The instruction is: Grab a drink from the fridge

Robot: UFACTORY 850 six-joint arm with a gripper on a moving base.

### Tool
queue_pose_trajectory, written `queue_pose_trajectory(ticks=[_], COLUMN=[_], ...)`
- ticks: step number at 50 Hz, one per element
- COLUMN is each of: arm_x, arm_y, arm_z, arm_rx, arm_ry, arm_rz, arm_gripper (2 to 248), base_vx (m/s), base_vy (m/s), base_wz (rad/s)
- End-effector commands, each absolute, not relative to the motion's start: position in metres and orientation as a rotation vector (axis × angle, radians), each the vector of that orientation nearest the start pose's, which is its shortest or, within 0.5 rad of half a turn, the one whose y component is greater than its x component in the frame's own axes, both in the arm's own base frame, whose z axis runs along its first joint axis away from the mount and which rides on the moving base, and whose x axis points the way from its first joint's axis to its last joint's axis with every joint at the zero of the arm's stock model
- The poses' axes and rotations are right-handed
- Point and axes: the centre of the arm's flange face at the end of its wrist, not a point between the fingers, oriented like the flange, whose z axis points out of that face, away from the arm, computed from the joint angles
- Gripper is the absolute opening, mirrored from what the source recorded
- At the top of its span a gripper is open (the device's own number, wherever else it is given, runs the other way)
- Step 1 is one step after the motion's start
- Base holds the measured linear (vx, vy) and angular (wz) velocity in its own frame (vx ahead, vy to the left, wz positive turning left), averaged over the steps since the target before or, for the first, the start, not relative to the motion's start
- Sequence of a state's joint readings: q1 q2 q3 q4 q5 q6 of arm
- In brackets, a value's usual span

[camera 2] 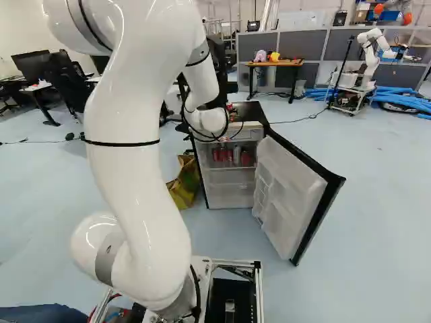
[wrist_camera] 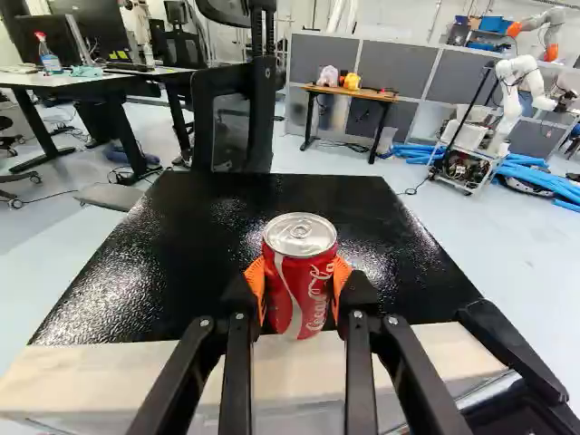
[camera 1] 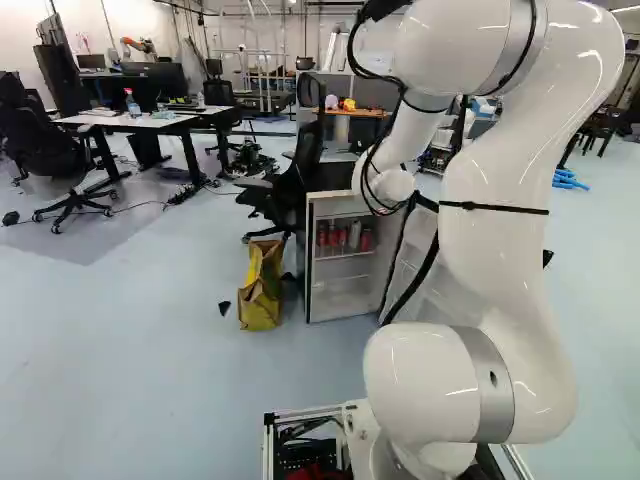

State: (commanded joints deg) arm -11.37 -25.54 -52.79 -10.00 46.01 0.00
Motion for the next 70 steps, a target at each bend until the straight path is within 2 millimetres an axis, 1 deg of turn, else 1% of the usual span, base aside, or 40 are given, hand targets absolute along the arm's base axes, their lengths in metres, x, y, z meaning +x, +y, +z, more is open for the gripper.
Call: queue_pose_trajectory(ticks=[9, 31, 32, 37, 38, 42, 43, 47, 48, 53, 54, 60, 70], arm_x=[0.580, 0.580, 0.580, 0.580, 0.580, 0.580, 0.580, 0.580, 0.580, 0.578, 0.577, 0.569, 0.551], arm_y=[-0.103, -0.103, -0.103, -0.103, -0.103, -0.103, -0.103, -0.103, -0.103, -0.103, -0.102, -0.101, -0.097], arm_z=[0.378, 0.378, 0.378, 0.378, 0.378, 0.378, 0.378, 0.378, 0.378, 0.378, 0.378, 0.379, 0.381], arm_rx=[-2.608, -2.608, -2.608, -2.608, -2.608, -2.608, -2.608, -2.608, -2.608, -2.609, -2.609, -2.613, -2.622], arm_ry=[0.015, 0.015, 0.015, 0.015, 0.015, 0.015, 0.015, 0.015, 0.015, 0.015, 0.015, 0.015, 0.016], arm_rz=[-1.910, -1.910, -1.910, -1.910, -1.910, -1.910, -1.910, -1.910, -1.910, -1.908, -1.907, -1.900, -1.885], arm_gripper=[94, 97, 125, 125, 159, 159, 195, 195, 233, 233, 247, 247, 247], base_vx=[0.000, 0.000, 0.000, 0.000, 0.000, 0.000, 0.000, 0.000, 0.000, 0.000, 0.000, 0.000, 0.000], base_vy=[0.000, 0.000, 0.000, 0.000, 0.000, 0.000, 0.000, 0.000, 0.000, 0.000, 0.000, 0.000, 0.000], base_wz=[0.000, 0.000, 0.000, 0.000, 0.000, 0.000, 0.000, 0.000, 0.000, 0.000, 0.000, 0.000, 0.000])
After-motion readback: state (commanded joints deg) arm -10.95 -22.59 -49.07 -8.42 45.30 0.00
